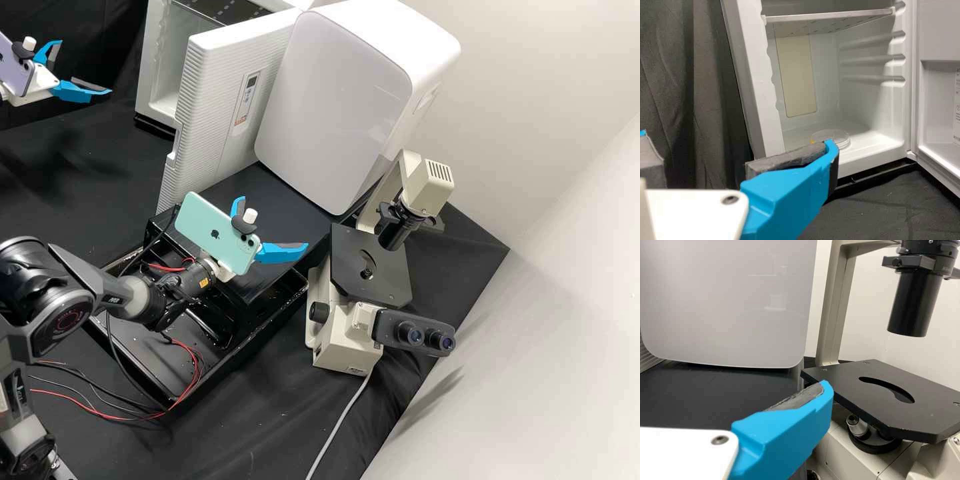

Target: Close the incubator door

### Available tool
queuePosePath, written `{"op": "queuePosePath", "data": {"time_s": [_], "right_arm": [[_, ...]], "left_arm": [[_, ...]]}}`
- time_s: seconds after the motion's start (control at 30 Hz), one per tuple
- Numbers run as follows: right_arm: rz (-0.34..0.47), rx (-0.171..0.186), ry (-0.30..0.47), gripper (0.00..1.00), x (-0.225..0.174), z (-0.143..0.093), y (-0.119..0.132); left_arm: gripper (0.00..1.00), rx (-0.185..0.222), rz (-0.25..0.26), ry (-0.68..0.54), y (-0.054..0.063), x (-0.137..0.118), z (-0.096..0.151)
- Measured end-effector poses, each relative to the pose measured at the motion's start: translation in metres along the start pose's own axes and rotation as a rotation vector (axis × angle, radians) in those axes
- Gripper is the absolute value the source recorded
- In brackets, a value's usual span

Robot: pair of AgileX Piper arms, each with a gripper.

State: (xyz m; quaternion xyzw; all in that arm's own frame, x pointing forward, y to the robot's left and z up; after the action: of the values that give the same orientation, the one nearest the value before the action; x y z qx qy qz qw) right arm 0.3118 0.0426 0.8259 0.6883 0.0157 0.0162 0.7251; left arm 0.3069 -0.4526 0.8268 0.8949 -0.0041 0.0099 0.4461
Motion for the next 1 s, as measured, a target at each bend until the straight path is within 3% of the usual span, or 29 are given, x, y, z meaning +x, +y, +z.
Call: {"op": "queuePosePath", "data": {"time_s": [0.47, 0.5, 1.0], "right_arm": [[0.001, 0.000, 0.001, 1.00, 0.000, 0.000, 0.000], [0.003, 0.000, 0.003, 0.00, 0.000, 0.000, 0.000], [0.082, -0.014, 0.099, 0.00, 0.009, -0.015, 0.014]], "left_arm": [[1.00, 0.000, 0.000, 0.000, 0.000, 0.000, 0.000], [1.00, 0.000, 0.000, 0.000, 0.000, 0.000, 0.000], [1.00, 0.000, 0.000, 0.000, 0.000, 0.000, 0.000]]}}
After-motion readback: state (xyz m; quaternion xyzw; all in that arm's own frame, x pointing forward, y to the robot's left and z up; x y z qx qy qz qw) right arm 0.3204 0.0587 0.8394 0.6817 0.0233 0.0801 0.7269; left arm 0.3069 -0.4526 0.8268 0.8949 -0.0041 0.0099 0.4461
